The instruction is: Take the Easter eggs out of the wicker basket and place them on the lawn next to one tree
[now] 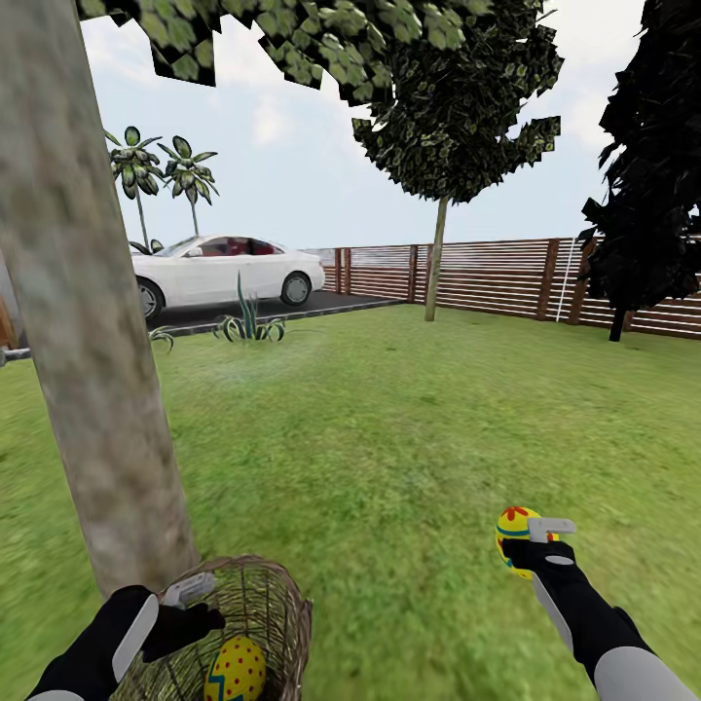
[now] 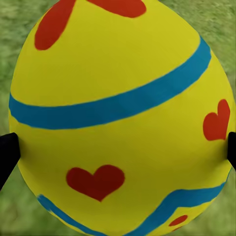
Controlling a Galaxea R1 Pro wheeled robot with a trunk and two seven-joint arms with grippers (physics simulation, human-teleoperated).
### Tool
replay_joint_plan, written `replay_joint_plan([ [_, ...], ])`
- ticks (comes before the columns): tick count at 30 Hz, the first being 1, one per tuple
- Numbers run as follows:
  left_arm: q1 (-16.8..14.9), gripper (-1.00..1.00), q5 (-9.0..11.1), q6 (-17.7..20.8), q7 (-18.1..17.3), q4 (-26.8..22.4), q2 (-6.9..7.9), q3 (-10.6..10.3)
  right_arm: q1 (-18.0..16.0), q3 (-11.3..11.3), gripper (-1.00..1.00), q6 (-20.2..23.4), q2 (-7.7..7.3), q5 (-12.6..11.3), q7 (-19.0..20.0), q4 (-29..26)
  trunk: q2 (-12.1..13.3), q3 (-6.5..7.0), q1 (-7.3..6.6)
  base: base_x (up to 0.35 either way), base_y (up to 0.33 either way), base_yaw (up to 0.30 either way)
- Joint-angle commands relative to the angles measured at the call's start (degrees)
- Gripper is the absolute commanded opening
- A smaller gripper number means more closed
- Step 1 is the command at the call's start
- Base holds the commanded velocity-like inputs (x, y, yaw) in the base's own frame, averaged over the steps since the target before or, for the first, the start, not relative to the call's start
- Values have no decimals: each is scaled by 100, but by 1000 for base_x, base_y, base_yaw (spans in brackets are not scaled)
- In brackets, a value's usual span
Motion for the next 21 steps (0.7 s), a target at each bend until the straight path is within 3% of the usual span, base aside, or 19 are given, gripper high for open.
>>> replay_joint_plan([
  [1, -3, 100, -43, 28, -44, -4, -3, 20, -1, 1, -100, 35, 0, 4, -8, -9, -4, -29, 1, 0, 0, 0],
  [13, -3, 100, -20, 28, -41, -4, 1, 38, -3, -4, -100, 27, -11, -8, 5, -21, -20, -295, 32, 0, 0, 0],
  [15, -3, 100, -23, 28, -40, -4, 1, 38, -2, -4, -100, 31, -111, -11, 92, -174, -23, -339, 37, 0, 0, 0],
  [21, -3, 100, -27, 28, -36, -4, -5, 38, -3, -52, -100, 102, -99, -25, -59, -560, -31, -472, 53, 0, 0, 0],
])
